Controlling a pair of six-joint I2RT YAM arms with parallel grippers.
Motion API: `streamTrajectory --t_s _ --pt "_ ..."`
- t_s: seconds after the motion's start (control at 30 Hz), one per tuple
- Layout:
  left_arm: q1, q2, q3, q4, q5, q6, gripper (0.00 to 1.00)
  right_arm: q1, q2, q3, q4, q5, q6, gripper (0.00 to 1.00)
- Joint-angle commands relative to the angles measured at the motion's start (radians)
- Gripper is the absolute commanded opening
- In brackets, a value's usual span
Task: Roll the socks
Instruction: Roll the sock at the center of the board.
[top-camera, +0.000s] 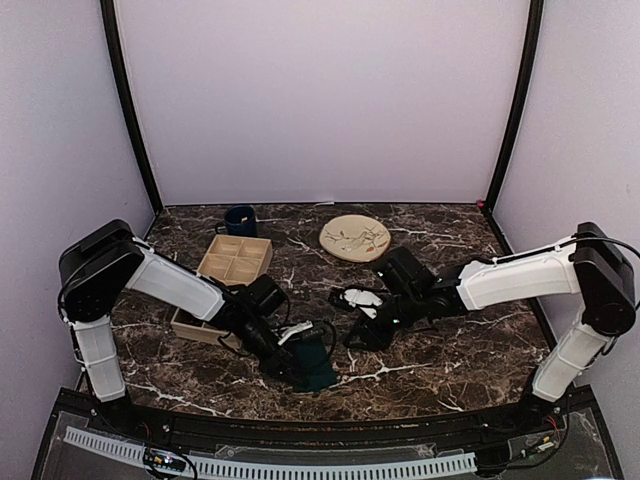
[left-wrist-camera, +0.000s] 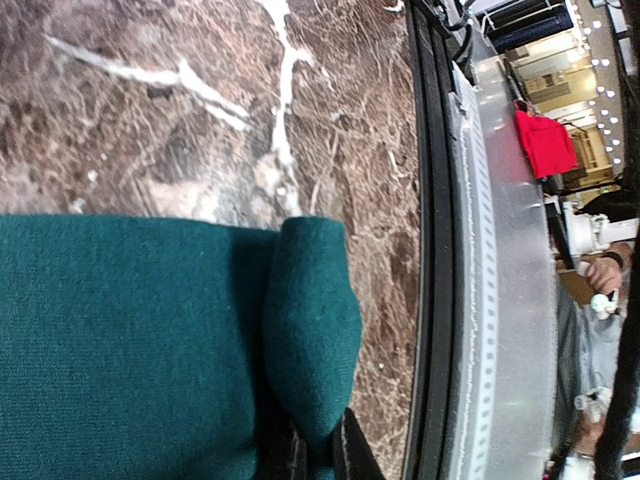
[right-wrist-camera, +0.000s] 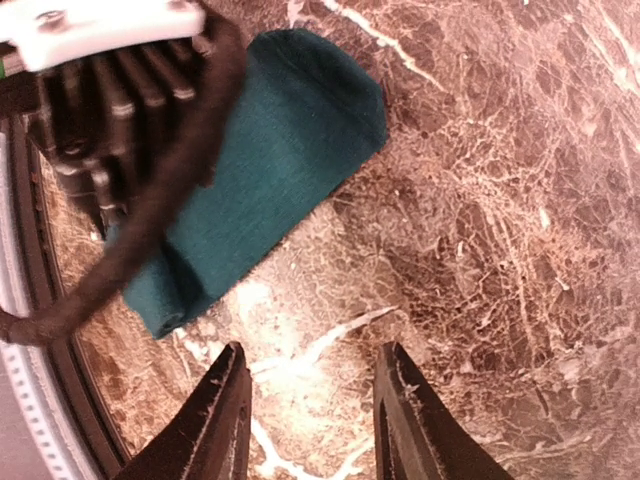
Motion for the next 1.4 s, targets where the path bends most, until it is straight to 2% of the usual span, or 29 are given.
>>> streamTrajectory --t_s 0.0,0.17,0.37,0.83,1.37 --pt "0.014 0.042 0.004 -0.152 0.062 0.021 0.00 0.082 -0.030 -0.023 0.055 0.154 -0.068 0.38" --pt "0.032 0.064 0.022 -0.199 0.080 0.039 0.00 0.185 -0.046 -0.054 0.082 0.294 -0.127 0.35" --pt "0.035 0.087 0.051 -0.253 0.078 0.063 0.00 0.270 -0.095 -0.092 0.124 0.361 -0.153 0.34" --pt "0.039 0.108 0.062 -0.286 0.068 0.083 0.00 0.413 -0.002 -0.011 0.073 0.344 -0.212 0.33" --pt "0.040 0.116 0.065 -0.301 0.074 0.092 0.00 0.456 0.098 0.055 0.073 0.364 -0.274 0.32"
